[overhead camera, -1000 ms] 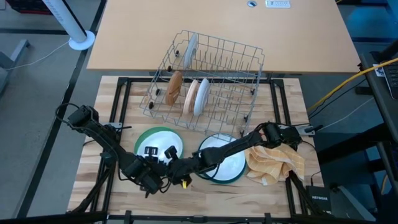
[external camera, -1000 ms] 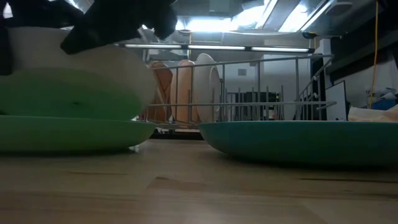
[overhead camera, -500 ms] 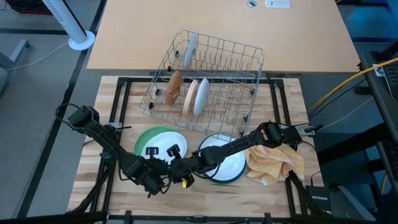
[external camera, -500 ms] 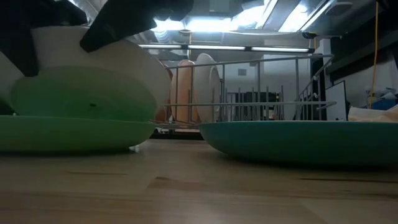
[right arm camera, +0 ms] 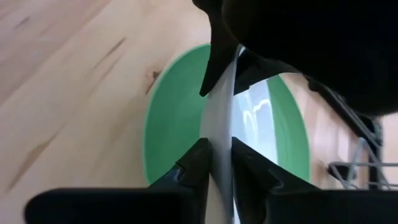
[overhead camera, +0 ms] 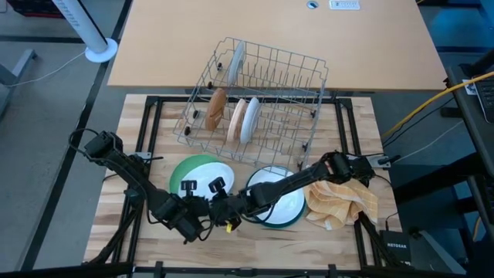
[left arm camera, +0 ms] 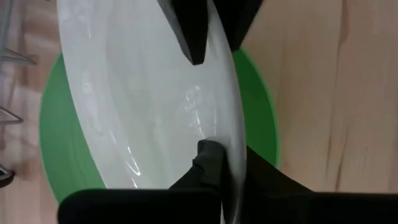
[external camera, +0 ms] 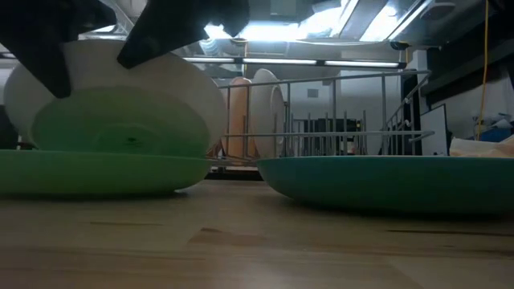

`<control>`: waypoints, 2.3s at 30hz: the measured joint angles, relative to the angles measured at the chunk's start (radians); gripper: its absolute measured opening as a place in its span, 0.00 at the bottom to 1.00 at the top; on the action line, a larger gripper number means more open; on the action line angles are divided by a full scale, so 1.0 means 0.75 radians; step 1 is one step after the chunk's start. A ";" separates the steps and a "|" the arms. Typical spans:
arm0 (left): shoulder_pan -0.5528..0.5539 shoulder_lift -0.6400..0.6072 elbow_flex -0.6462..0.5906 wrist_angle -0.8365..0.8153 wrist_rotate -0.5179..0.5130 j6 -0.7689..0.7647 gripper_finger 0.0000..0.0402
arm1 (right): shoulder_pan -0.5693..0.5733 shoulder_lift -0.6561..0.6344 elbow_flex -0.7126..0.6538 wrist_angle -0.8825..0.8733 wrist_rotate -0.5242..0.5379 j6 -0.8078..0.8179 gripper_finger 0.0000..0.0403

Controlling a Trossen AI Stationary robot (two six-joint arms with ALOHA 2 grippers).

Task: Sort dishes
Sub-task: Put the left white plate in the dish rack

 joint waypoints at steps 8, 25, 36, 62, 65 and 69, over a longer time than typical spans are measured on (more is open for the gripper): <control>0.004 0.000 0.000 0.011 -0.012 0.005 0.01 | -0.001 -0.003 0.002 -0.022 0.004 0.005 0.24; 0.007 -0.002 0.000 0.007 -0.058 -0.150 0.01 | 0.026 -0.008 0.177 -0.259 0.305 0.013 0.30; 0.006 -0.052 0.001 0.004 -0.099 -0.346 0.01 | 0.031 -0.014 0.382 -0.625 0.330 0.051 0.30; 0.021 -0.381 0.070 0.072 -0.102 -0.640 0.00 | 0.019 -0.147 0.492 -1.391 0.558 0.321 0.30; 0.048 -0.405 0.137 0.074 -0.101 -0.601 0.00 | 0.009 -0.208 0.492 -1.381 0.659 0.327 0.30; 0.089 -0.414 0.265 0.077 -0.104 -0.528 0.00 | -0.011 -0.303 0.492 -1.353 0.791 0.366 0.30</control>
